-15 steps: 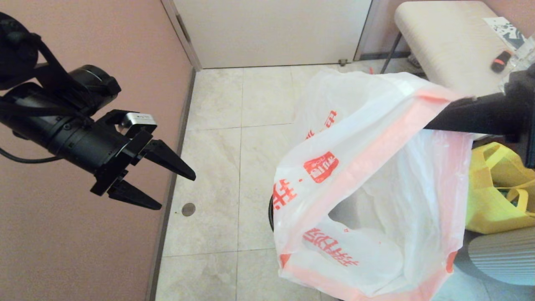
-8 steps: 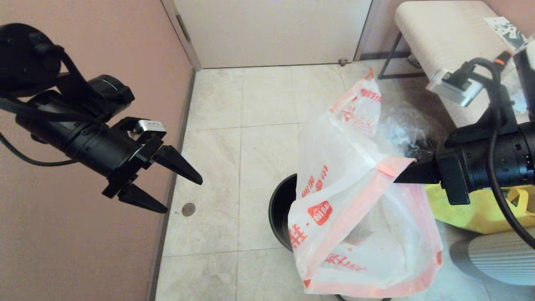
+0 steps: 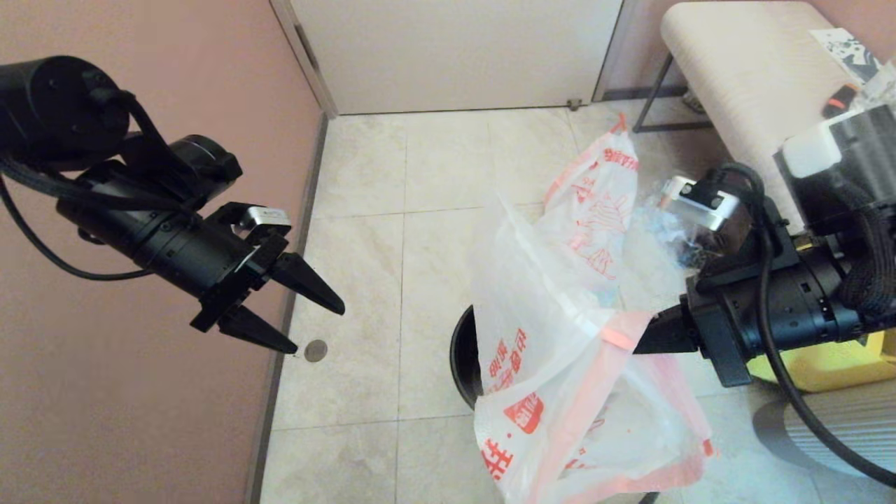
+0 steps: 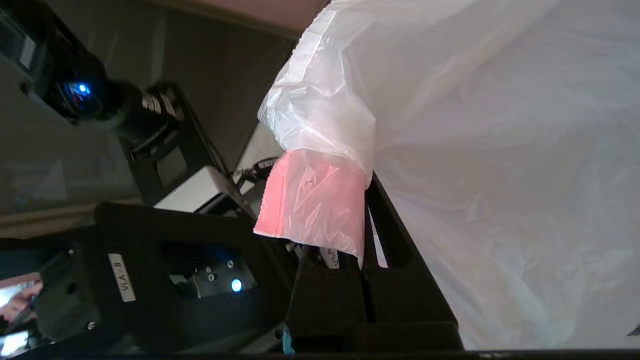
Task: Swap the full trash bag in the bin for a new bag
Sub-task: Put the new garbage bag on the trash can
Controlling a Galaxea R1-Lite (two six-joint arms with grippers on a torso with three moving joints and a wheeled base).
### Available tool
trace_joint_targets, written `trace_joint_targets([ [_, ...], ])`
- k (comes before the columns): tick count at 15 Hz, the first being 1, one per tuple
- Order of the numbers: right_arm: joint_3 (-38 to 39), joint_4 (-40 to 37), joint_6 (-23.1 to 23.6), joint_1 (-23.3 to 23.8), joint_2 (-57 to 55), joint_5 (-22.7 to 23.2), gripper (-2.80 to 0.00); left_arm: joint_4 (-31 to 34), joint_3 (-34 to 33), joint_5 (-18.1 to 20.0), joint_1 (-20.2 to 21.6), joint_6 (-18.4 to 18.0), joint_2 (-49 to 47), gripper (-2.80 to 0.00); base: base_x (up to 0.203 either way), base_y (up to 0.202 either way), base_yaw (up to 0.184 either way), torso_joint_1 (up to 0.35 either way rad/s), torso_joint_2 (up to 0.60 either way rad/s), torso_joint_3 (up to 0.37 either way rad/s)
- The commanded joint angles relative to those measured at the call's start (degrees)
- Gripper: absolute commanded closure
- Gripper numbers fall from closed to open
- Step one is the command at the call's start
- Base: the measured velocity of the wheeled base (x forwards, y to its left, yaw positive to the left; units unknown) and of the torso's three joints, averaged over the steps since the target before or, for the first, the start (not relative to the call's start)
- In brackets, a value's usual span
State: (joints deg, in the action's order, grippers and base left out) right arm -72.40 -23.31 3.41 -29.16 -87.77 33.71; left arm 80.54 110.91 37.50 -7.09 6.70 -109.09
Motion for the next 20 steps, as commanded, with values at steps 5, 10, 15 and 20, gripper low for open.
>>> trace_joint_targets([
  [5,1.1,-0.3,0.1,-1.3,-6.7,0.2,0.00,-31.5,0.3,1.4,-5.3,7.7,-5.1,0.00,0.000,0.000,0.000,0.000,0.00,0.000],
  [10,3.8,-5.7,2.6,-2.3,-8.6,0.2,0.00,-76.8,0.4,-3.5,-13.7,19.7,-21.6,0.00,0.000,0.000,0.000,0.000,0.00,0.000],
  [15,3.9,-11.8,3.9,-2.6,-10.1,-0.2,0.00,-101.0,1.1,-5.3,-18.9,21.3,-29.8,0.00,0.000,0.000,0.000,0.000,0.00,0.000],
  [20,4.2,-11.1,4.3,0.1,-11.5,-0.3,0.00,-103.1,-3.9,-9.6,-22.3,22.7,-28.7,0.00,0.000,0.000,0.000,0.000,0.00,0.000],
])
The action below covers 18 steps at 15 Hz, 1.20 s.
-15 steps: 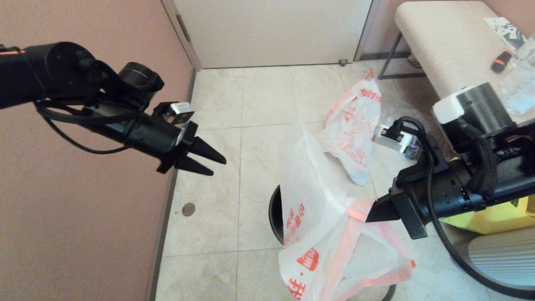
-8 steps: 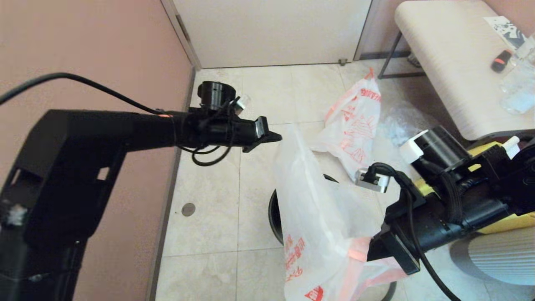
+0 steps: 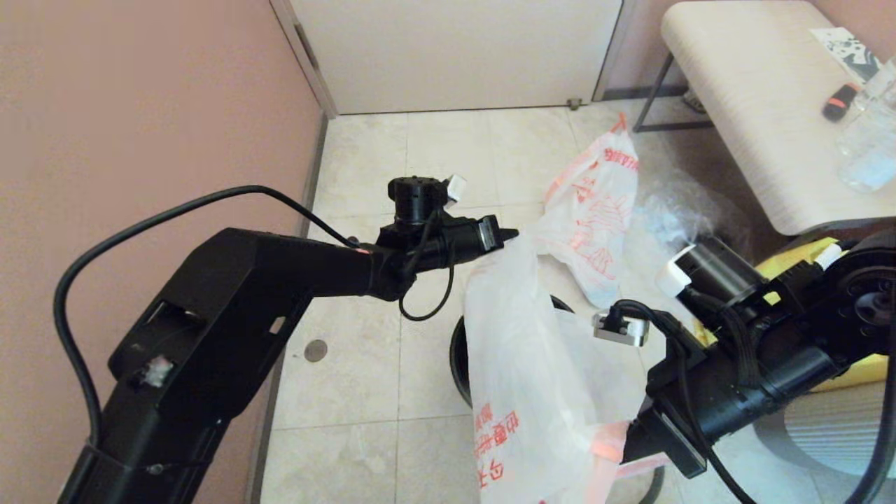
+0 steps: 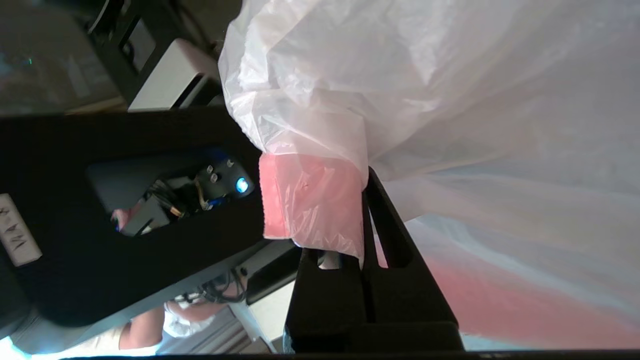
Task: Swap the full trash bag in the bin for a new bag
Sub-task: Put the new garbage bag on the trash can
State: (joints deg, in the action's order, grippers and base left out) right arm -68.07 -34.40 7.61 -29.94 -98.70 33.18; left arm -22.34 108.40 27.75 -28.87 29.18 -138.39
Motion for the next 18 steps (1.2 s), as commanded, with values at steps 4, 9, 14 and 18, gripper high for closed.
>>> trace_joint_targets([
  [4,-2.6,2.5,-0.4,5.4,-0.9,0.8,0.00,4.5,-12.7,-1.3,-1.6,-6.8,4.5,0.00,0.000,0.000,0.000,0.000,0.00,0.000],
  [9,-9.1,2.4,-1.8,9.3,-1.8,2.8,0.00,7.8,-20.7,-2.1,-3.4,-14.4,5.0,0.00,0.000,0.000,0.000,0.000,0.00,0.000],
  [14,-12.5,2.8,-6.6,10.7,-1.8,7.0,0.00,13.9,-21.0,-2.1,-8.4,-16.3,3.4,0.00,0.000,0.000,0.000,0.000,0.00,0.000],
  [18,-13.5,8.4,-11.5,11.0,-2.3,7.2,0.00,20.2,-22.7,-1.9,-10.3,-18.2,2.3,0.00,0.000,0.000,0.000,0.000,0.00,0.000],
])
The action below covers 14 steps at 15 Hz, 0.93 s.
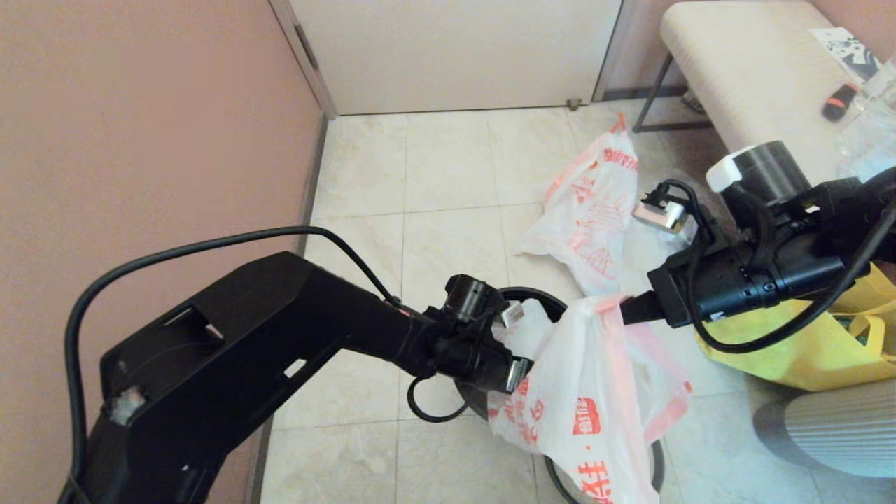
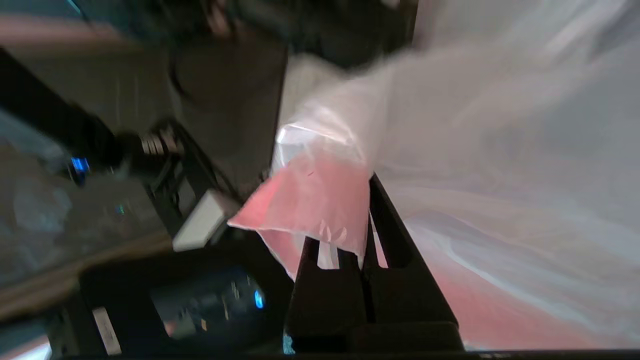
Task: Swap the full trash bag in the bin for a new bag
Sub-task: Put the new garbage bag on the trash can
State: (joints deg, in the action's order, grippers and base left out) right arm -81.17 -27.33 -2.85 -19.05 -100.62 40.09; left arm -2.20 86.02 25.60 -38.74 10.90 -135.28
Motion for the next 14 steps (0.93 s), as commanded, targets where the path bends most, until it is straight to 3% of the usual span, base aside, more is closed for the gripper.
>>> trace_joint_targets([
  [1,-0.6,3.2,-2.4,0.2,-1.0,0.2,0.00,0.0,-0.2,0.1,-0.5,0.1,-1.9,0.00,0.000,0.000,0.000,0.000,0.00,0.000],
  [4,-0.9,7.8,-3.8,0.2,-3.9,0.2,0.00,-0.5,3.7,-1.7,1.4,0.1,-4.8,0.00,0.000,0.000,0.000,0.000,0.00,0.000],
  [8,-3.6,12.8,-5.7,0.0,-9.7,-0.1,0.00,0.4,12.6,-6.0,7.1,0.8,-8.3,0.00,0.000,0.000,0.000,0.000,0.00,0.000],
  [11,-4.0,13.6,-7.1,-1.3,-10.3,-5.2,0.00,2.7,11.5,-6.6,8.4,3.6,-3.1,0.00,0.000,0.000,0.000,0.000,0.00,0.000],
  [14,-4.1,21.4,-11.9,-3.6,-12.2,-9.5,0.00,4.2,6.2,-6.9,9.3,7.0,8.2,0.00,0.000,0.000,0.000,0.000,0.00,0.000],
])
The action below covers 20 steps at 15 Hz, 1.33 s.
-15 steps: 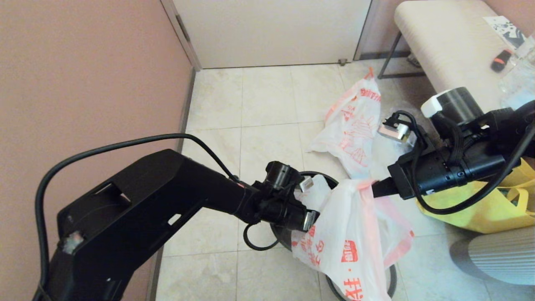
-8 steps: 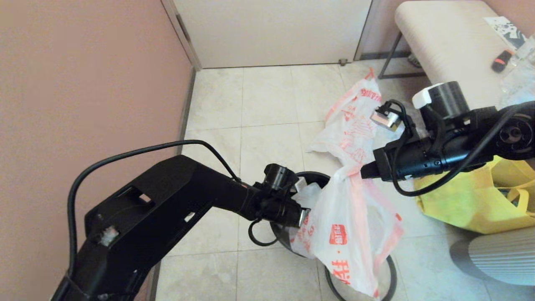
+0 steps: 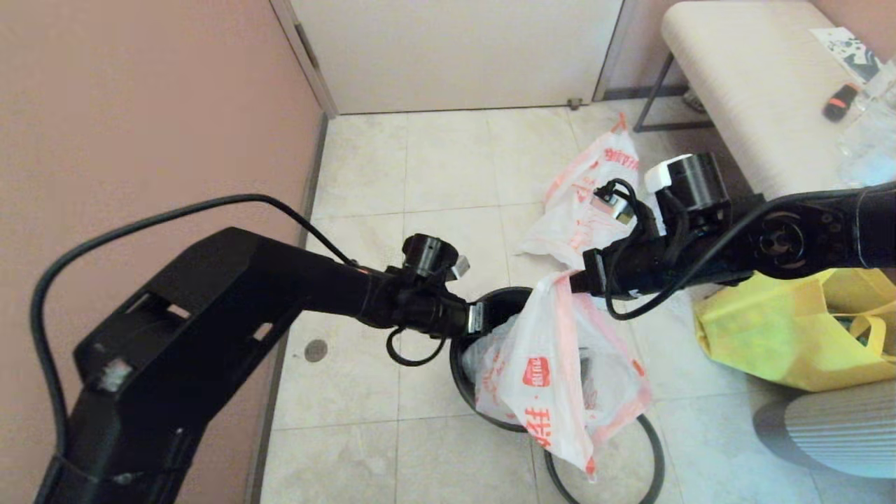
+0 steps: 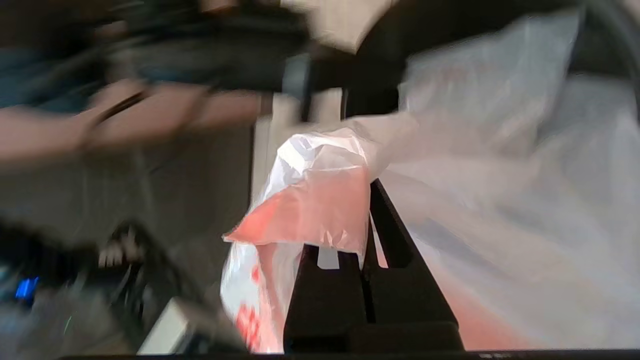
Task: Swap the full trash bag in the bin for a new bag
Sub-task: Put the new garbage bag on the trash can
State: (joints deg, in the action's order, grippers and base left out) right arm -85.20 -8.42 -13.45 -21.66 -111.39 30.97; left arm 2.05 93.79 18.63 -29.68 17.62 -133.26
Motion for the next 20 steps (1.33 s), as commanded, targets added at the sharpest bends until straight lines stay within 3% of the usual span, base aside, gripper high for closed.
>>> trace_joint_targets([
  [1,-0.2,4.5,-2.8,-2.4,-2.3,-2.2,0.00,0.4,-4.9,0.1,0.6,1.3,10.6,0.00,0.000,0.000,0.000,0.000,0.00,0.000],
  [4,-1.8,5.6,-3.7,-6.9,-5.5,-13.6,0.00,1.0,-17.0,0.0,1.8,2.9,22.7,0.00,0.000,0.000,0.000,0.000,0.00,0.000],
  [6,-2.9,5.3,-6.6,-9.3,-6.5,-21.1,0.00,2.5,-21.1,-1.8,3.0,3.2,28.7,0.00,0.000,0.000,0.000,0.000,0.00,0.000],
  [9,-4.1,3.7,-7.1,-11.4,-8.2,-31.0,0.00,11.1,-20.8,-3.8,3.5,3.2,32.6,0.00,0.000,0.000,0.000,0.000,0.00,0.000],
  [11,-8.5,-0.1,-7.1,-13.6,-12.1,-41.5,0.00,12.8,-20.3,-4.5,2.7,3.2,32.8,0.00,0.000,0.000,0.000,0.000,0.00,0.000],
  [12,-10.9,-1.5,-7.2,-14.5,-13.5,-44.2,0.00,13.0,-19.8,-5.1,2.9,3.2,33.0,0.00,0.000,0.000,0.000,0.000,0.00,0.000],
  [14,-14.9,-4.5,-8.2,-16.8,-14.6,-47.4,0.00,13.3,-19.9,-7.3,3.1,3.0,33.9,0.00,0.000,0.000,0.000,0.000,0.00,0.000],
  [17,-20.3,-7.6,-10.0,-20.9,-16.3,-47.7,0.00,19.8,-19.7,-7.7,4.6,2.7,37.9,0.00,0.000,0.000,0.000,0.000,0.00,0.000],
  [20,-21.0,-8.0,-11.3,-23.5,-17.5,-47.6,0.00,24.6,-19.9,-7.6,5.7,3.0,40.5,0.00,0.000,0.000,0.000,0.000,0.00,0.000],
])
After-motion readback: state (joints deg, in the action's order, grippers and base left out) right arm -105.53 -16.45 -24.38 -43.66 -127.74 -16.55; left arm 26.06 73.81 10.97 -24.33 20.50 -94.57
